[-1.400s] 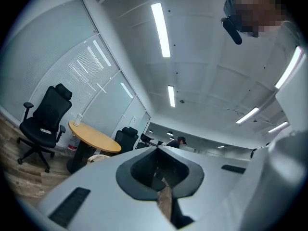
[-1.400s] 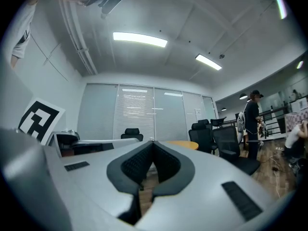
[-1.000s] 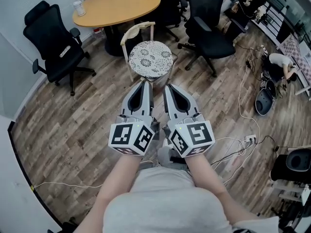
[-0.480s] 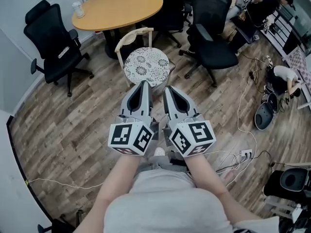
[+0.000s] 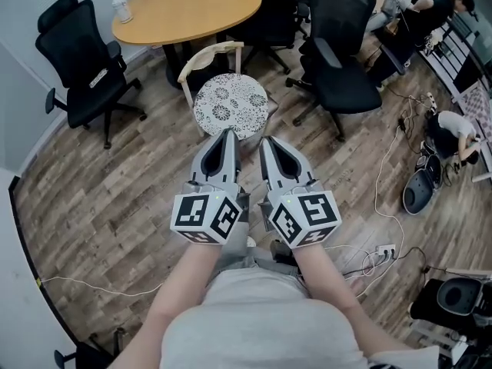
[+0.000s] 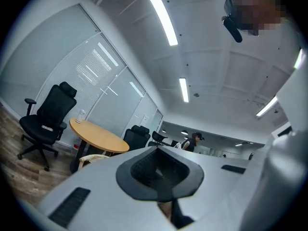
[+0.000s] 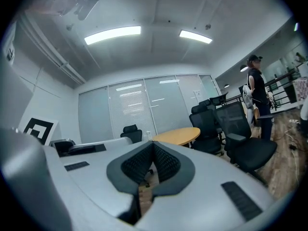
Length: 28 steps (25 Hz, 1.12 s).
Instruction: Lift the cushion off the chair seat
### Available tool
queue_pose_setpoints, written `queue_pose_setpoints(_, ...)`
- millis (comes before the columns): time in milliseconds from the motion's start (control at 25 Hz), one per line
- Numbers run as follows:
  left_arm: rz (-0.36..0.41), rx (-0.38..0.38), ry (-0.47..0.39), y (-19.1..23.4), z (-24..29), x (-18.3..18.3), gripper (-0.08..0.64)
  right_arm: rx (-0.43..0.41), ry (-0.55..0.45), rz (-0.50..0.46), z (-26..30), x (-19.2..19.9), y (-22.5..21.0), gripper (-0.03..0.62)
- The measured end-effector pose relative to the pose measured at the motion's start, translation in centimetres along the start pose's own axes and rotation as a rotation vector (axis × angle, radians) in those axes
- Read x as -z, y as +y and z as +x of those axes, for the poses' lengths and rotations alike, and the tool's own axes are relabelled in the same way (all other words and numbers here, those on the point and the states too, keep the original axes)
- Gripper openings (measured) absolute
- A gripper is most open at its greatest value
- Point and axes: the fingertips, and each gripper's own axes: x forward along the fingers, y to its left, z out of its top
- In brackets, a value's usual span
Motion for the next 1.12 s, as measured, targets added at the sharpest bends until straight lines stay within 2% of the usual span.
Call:
queue_pose_setpoints(520,-0.027,-0.031,0.027,5.3,11.5,2.6,0.003,-0.005,0.051,-0.007,10.0,0.8,-7.4,0.020)
queue_pose_setpoints(1120,-0.096,-0.094,0.024,13.9,24.3,2.3,0.003,-0.060,0.101,-0.010,25.1,0.8,-13.2,0.020)
